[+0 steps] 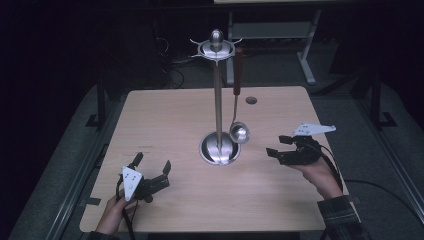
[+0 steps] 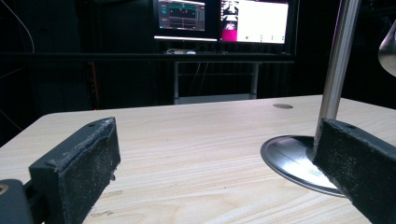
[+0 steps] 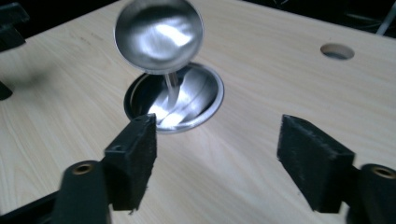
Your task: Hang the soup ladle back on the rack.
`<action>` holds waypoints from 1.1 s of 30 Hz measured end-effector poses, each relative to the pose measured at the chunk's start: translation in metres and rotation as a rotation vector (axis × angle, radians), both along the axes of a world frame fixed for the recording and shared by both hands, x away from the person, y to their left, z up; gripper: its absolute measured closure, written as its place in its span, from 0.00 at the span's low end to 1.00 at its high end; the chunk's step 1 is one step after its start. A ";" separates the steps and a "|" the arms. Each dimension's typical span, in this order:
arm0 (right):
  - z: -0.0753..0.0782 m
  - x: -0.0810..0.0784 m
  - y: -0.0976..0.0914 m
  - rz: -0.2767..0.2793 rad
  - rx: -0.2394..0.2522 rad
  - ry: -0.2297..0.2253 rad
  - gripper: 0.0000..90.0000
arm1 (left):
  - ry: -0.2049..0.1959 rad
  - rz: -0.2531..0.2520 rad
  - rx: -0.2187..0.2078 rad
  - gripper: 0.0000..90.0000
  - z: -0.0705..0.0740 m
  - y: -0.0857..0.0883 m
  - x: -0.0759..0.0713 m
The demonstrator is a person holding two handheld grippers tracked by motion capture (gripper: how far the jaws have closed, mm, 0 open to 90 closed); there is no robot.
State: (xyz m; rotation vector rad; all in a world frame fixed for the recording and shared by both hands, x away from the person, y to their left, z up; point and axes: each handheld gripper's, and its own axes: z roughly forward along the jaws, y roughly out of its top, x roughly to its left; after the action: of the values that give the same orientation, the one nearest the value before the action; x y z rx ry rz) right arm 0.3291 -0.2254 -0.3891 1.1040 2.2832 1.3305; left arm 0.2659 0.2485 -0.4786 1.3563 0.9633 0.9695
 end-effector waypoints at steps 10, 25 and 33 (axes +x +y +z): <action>-0.031 -0.011 -0.009 -0.075 -0.029 0.003 0.15 | -0.005 -0.001 -0.007 0.00 0.000 -0.001 0.000; -0.068 -0.033 -0.025 -0.140 -0.055 -0.001 0.08 | -0.009 -0.001 -0.006 0.00 0.000 -0.001 0.000; -0.076 -0.043 -0.037 -0.177 -0.050 -0.002 0.08 | -0.006 -0.002 -0.007 0.00 0.000 -0.001 0.000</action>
State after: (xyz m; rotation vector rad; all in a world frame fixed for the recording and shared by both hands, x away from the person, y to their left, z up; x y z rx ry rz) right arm 0.2857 -0.2623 -0.4651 1.2547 2.1479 1.1990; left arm 0.2656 0.2474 -0.4787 1.3476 0.9596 0.9678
